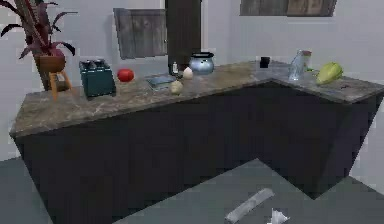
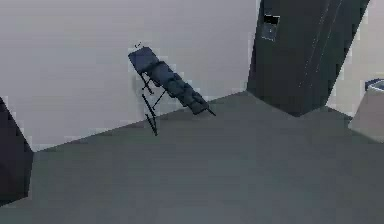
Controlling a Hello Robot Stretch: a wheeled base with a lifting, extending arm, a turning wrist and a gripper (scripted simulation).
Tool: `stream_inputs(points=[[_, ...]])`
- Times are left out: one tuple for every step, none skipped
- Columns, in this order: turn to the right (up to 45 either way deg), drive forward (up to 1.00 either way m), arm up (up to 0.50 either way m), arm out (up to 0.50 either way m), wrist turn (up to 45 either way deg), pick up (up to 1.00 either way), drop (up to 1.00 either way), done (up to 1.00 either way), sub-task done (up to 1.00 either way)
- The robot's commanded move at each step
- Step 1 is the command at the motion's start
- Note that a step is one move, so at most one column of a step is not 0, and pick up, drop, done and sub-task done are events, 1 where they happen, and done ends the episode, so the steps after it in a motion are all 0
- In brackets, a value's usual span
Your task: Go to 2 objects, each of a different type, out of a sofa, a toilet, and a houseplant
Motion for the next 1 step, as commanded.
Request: stream_inputs(points=[[-45.0, 0.00, 0.00, 0.00, 0.0, 0.00, 0.00, 0.00, 0.00]])
